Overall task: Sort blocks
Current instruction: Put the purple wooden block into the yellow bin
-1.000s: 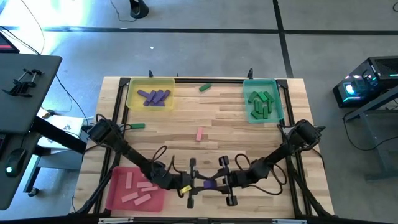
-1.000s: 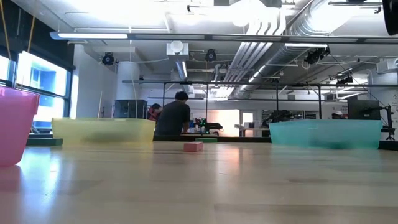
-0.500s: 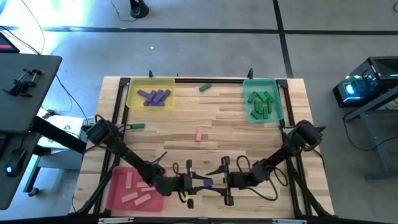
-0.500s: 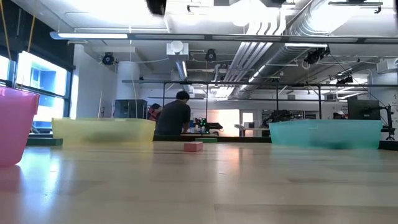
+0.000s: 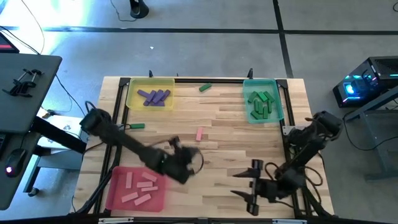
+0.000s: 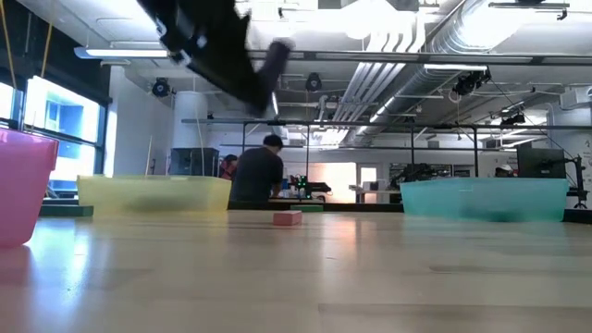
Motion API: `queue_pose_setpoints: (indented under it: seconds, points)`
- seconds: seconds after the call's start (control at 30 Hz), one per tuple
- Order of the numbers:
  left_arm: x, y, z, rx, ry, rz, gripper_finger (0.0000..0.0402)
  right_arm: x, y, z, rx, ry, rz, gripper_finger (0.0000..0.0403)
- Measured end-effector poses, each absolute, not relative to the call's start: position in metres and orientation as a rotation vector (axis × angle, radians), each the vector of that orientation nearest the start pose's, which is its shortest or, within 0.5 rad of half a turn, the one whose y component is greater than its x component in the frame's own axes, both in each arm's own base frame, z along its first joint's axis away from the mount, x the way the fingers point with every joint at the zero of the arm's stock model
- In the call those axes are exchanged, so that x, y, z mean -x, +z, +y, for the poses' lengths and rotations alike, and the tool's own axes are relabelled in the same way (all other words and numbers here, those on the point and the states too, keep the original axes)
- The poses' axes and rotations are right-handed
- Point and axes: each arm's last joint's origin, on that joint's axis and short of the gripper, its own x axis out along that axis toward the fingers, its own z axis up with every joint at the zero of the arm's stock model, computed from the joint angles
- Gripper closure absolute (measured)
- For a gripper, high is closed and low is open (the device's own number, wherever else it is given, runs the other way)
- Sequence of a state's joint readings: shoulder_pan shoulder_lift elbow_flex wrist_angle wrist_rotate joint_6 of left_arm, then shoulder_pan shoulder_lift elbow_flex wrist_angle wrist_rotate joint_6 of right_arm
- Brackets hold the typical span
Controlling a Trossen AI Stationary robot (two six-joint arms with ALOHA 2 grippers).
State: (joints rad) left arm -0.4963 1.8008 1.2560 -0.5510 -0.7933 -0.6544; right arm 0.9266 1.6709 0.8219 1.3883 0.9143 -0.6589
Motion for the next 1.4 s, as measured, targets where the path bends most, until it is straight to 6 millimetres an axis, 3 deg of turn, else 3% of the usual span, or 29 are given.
queue_pose_setpoints:
  seconds: [0.2,0.37,0.57,0.73,0.97,1.2,1.4]
  points:
    - [-0.310,0.261,-0.068,-0.138,0.752,1.044,0.0328,-0.189,0.264,0.262,0.243,-0.158,-0.203,0.0183]
    - [-0.288,0.283,0.024,-0.020,0.862,1.283,0.0328,-0.180,0.257,0.271,0.241,-0.142,-0.155,0.0183]
    - [-0.252,0.280,0.133,0.234,0.977,1.472,0.0328,-0.180,0.251,0.274,0.238,-0.127,-0.123,0.0183]
    - [-0.223,0.260,0.200,0.454,1.040,1.547,0.0328,-0.181,0.246,0.275,0.225,-0.135,-0.093,0.0183]
    - [-0.213,0.212,0.242,0.589,1.043,1.690,0.0328,-0.181,0.240,0.277,0.208,-0.127,-0.065,0.0183]
    - [-0.224,0.167,0.250,0.615,0.969,1.838,0.0325,-0.181,0.239,0.277,0.194,-0.132,-0.057,0.0183]
    - [-0.228,0.157,0.250,0.589,0.938,1.864,0.0299,-0.181,0.239,0.277,0.195,-0.134,-0.056,0.0183]
